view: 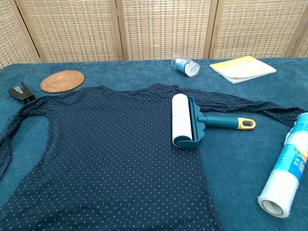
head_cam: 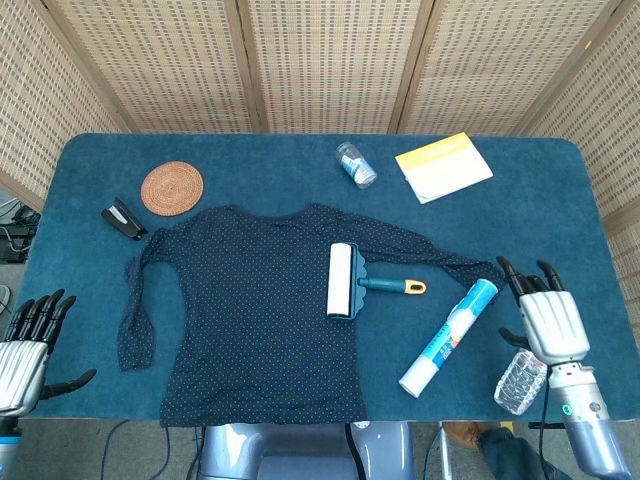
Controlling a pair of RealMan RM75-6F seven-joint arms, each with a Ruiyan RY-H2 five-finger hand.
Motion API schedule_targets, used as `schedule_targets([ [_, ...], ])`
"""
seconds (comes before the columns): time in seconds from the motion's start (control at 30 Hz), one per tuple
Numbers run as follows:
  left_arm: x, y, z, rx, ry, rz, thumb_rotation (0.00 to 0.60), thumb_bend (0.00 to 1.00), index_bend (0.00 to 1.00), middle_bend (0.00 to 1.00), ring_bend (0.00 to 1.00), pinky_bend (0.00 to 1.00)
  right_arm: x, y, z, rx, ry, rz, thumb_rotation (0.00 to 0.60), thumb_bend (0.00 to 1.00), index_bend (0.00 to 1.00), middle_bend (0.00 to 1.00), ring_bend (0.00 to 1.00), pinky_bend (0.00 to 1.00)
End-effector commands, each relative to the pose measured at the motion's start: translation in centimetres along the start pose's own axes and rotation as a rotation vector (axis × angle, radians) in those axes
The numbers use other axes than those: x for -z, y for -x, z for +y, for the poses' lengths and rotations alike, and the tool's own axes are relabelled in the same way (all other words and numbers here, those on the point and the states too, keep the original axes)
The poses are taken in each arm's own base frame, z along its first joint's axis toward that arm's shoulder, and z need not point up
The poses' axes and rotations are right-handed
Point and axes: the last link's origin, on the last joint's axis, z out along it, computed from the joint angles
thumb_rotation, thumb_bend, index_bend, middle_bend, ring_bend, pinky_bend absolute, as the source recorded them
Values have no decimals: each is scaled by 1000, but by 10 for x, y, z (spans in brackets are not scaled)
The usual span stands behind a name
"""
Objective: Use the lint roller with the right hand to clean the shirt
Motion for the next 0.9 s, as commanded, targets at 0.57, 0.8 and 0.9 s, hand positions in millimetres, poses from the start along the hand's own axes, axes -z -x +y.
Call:
schedule_targets([
  [0.57, -15, 6, -12, -12, -79, -32, 600, 0, 0, 0, 0, 0, -145, 66, -130, 70, -67, -334, 600, 195, 302, 1000, 1000, 1000],
  [0.8, -17, 6, -15, -6, -92, -41, 600, 0, 0, 0, 0, 0, -151, 83, -152, 98, -62, -352, 600, 346, 378, 1000, 1000, 1000],
  [0.9, -18, 7, -15, -8, -91, -43, 600, 0, 0, 0, 0, 0, -151, 87, -158, 96, -61, -360, 600, 371, 378, 1000, 1000, 1000],
])
